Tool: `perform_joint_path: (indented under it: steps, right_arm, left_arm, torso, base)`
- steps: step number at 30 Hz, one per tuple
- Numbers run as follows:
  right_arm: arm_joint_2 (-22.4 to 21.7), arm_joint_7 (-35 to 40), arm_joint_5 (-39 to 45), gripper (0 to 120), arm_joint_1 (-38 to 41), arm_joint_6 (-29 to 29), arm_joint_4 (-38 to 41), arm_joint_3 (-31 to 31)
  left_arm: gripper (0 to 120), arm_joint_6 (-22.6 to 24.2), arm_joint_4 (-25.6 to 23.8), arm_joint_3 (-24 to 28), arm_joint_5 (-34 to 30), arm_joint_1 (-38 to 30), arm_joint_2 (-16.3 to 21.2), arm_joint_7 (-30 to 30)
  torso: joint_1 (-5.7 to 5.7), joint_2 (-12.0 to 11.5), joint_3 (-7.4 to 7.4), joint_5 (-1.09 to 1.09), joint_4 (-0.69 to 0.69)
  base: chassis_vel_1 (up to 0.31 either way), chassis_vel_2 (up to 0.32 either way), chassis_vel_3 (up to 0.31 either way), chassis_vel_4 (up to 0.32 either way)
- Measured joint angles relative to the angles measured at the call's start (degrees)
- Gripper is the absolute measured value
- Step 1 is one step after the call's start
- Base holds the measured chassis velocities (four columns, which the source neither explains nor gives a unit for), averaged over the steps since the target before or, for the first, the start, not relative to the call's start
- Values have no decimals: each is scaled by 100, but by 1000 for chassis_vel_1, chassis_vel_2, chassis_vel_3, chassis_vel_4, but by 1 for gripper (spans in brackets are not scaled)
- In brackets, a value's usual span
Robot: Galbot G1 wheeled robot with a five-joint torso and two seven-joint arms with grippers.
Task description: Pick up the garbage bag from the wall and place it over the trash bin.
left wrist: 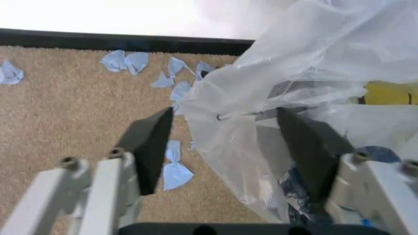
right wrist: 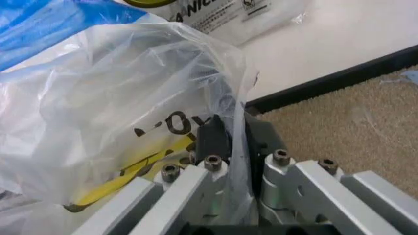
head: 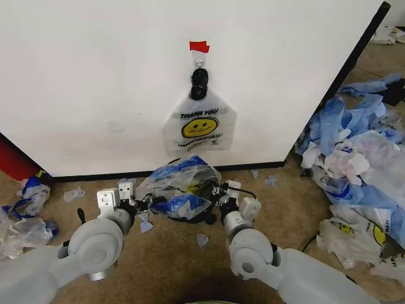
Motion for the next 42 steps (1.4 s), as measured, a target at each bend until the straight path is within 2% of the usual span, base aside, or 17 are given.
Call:
perform_joint_path:
  steps: [2, 3, 5, 9, 16, 21, 24, 26, 27, 31, 37, 42]
  right_arm:
    - [5, -2, -12, 1, 7, 0, 0, -5]
    - [5, -2, -12, 1, 7, 0, 0, -5]
    - [9, -6, -22, 1, 12, 0, -3, -7]
    - [8, -27, -51, 1, 8, 0, -17, -36]
    - [41, -57, -106, 1, 11, 2, -59, -119]
    - [61, -82, -168, 1, 5, 18, -90, -186]
    - [64, -95, -196, 1, -26, 28, -90, -195]
    - [49, -106, -225, 1, -56, 40, -90, -207]
    - [49, -106, -225, 1, -56, 40, -90, -207]
    - [31, -115, -245, 1, -65, 55, -93, -203]
    - [14, -126, -279, 1, -65, 80, -122, -176]
    - [36, -150, -332, 1, -110, 100, -148, -157]
  left_arm:
    - [80, 1, -58, -76, 21, 15, 40, -18]
    - [80, 1, -58, -76, 21, 15, 40, -18]
    - [90, 11, -197, -181, 49, 35, 144, -20]
    - [100, 21, -501, -407, 89, 125, 314, -16]
    - [100, 65, -959, -856, 88, 452, 580, 28]
    - [100, 97, -1025, -1001, 308, 551, 803, 470]
    - [99, 62, -882, -818, 662, 400, 914, 859]
    - [99, -30, -693, -501, 1009, 169, 971, 1203]
    - [99, -30, -693, -501, 1009, 169, 971, 1203]
    - [98, -202, -467, 98, 1420, -156, 1000, 1612]
    - [97, -427, -261, 565, 1814, -282, 1077, 2051]
    - [96, -516, -118, 725, 2073, -380, 1111, 2331]
  torso:
    - [0, 0, 0, -2, -1]
    - [0, 0, 0, -2, -1]
    - [0, 0, 0, 0, -1]
    - [0, 0, 0, -1, -1]
    - [0, 0, 0, 0, -1]
    - [0, 0, 0, 0, 0]
    - [0, 0, 0, -1, -1]
    - [0, 0, 0, -1, -1]
    - [0, 0, 0, -1, -1]
    - [0, 0, 0, -2, -2]
    - [0, 0, 0, -1, 0]
    - [0, 0, 0, -1, 0]
  base:
    - [0, 0, 0, 0]
    - [0, 0, 0, 0]
    - [0, 0, 0, 0]
    - [0, 0, 0, 0]
    - [0, 0, 0, 0]
    - [0, 0, 0, 0]
    - [0, 0, 0, 0]
    - [0, 0, 0, 0]
    - [0, 0, 0, 0]
    - [0, 0, 0, 0]
    - [0, 0, 0, 0]
    - [0, 0, 0, 0]
